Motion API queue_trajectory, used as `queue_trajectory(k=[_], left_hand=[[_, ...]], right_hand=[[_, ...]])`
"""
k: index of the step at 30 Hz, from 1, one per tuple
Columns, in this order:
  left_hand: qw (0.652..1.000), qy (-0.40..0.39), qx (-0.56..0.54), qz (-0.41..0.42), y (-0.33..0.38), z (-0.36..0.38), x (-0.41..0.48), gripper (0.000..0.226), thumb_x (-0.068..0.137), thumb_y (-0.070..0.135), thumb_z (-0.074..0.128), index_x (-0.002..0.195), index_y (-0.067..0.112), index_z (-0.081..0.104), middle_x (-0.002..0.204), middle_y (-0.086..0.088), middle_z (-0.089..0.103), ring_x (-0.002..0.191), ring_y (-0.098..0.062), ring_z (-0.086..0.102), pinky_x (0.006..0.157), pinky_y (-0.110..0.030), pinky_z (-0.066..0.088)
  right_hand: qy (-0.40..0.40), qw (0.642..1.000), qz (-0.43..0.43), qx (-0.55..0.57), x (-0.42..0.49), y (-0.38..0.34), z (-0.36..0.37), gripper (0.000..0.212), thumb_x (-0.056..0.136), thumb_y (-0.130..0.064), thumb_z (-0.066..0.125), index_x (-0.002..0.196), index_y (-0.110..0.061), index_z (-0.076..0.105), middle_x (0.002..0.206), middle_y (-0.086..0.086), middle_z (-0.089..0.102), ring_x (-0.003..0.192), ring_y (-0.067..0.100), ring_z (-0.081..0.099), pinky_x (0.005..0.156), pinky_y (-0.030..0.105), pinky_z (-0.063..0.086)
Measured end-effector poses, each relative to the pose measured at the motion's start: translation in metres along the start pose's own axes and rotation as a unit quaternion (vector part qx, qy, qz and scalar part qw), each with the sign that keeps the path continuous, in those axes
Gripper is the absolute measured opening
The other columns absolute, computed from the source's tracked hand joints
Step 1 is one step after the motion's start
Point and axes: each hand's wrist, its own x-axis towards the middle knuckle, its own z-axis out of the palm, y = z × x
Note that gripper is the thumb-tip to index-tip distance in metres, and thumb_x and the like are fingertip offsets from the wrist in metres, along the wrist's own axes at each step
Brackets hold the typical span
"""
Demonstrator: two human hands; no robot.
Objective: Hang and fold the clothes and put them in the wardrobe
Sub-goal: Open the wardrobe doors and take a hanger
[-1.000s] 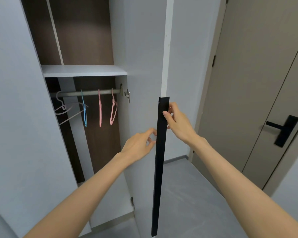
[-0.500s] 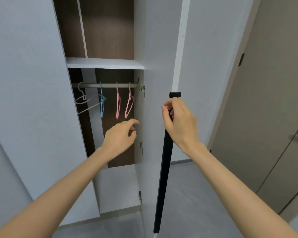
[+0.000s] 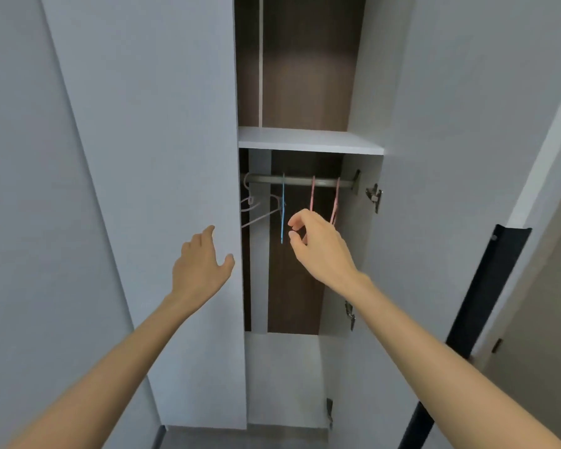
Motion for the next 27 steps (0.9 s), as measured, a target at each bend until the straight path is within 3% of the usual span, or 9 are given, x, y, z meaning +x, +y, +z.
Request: queue_trajectory(k=[4,9,13,17,19,23,27], left_hand=[[1.0,0.005,0.019,-0.024,-0.044,0.011,0.045,0.089,0.086,0.048,0.058,0.151,0.017,0.005,0.156,-0.012,0.012,0.142,-0.033,0.015,0.106,-0.047,0.034],[0.999,-0.005,0.03,-0.011,-0.077,0.036,0.111,0.107,0.081,0.056,0.059,0.148,0.021,-0.017,0.156,-0.008,-0.018,0.144,-0.033,-0.014,0.117,-0.05,0.012],[0.998,-0.032,0.051,0.001,-0.092,0.06,0.153,0.113,0.08,0.063,0.056,0.14,0.024,-0.031,0.152,-0.007,-0.03,0.141,-0.034,-0.022,0.115,-0.056,0.008],[0.996,-0.043,0.072,0.013,-0.1,0.075,0.184,0.116,0.078,0.067,0.054,0.129,0.026,-0.042,0.148,-0.009,-0.039,0.139,-0.036,-0.027,0.115,-0.057,0.007],[0.996,-0.048,0.078,0.016,-0.103,0.082,0.196,0.117,0.078,0.069,0.053,0.127,0.027,-0.044,0.146,-0.008,-0.042,0.139,-0.035,-0.027,0.115,-0.057,0.007],[0.996,-0.041,0.075,0.012,-0.107,0.096,0.209,0.119,0.075,0.072,0.052,0.129,0.026,-0.044,0.14,-0.006,-0.048,0.139,-0.035,-0.027,0.115,-0.055,0.004],[0.997,-0.032,0.073,0.006,-0.105,0.105,0.211,0.121,0.074,0.073,0.053,0.131,0.024,-0.043,0.141,-0.008,-0.047,0.139,-0.037,-0.028,0.114,-0.054,0.003]], right_hand=[[-0.015,1.0,-0.005,0.004,0.054,-0.01,0.056,0.025,0.096,-0.023,0.053,0.121,-0.018,0.052,0.126,-0.004,0.05,0.081,0.0,0.047,0.058,0.007,0.03],[-0.02,0.999,0.024,0.037,0.124,-0.013,0.111,0.041,0.096,-0.023,0.053,0.135,-0.017,0.042,0.139,0.001,0.044,0.109,0.012,0.054,0.077,0.021,0.042],[-0.029,0.995,0.066,0.071,0.176,-0.005,0.145,0.058,0.095,-0.026,0.054,0.146,-0.015,0.028,0.146,0.004,0.038,0.119,0.02,0.052,0.09,0.03,0.046],[-0.042,0.983,0.107,0.141,0.225,-0.001,0.169,0.065,0.096,-0.028,0.053,0.15,-0.015,0.02,0.152,0.005,0.032,0.137,0.024,0.037,0.108,0.04,0.035],[-0.045,0.979,0.102,0.171,0.242,-0.002,0.177,0.062,0.096,-0.028,0.052,0.149,-0.014,0.023,0.15,0.004,0.036,0.136,0.023,0.038,0.109,0.04,0.035],[-0.056,0.981,0.083,0.165,0.259,-0.003,0.188,0.045,0.097,-0.023,0.05,0.138,-0.01,0.036,0.139,0.005,0.048,0.124,0.021,0.049,0.097,0.031,0.043],[-0.054,0.983,0.08,0.154,0.259,0.002,0.189,0.04,0.097,-0.025,0.051,0.132,-0.009,0.039,0.13,0.004,0.054,0.101,0.008,0.052,0.083,0.023,0.044]])
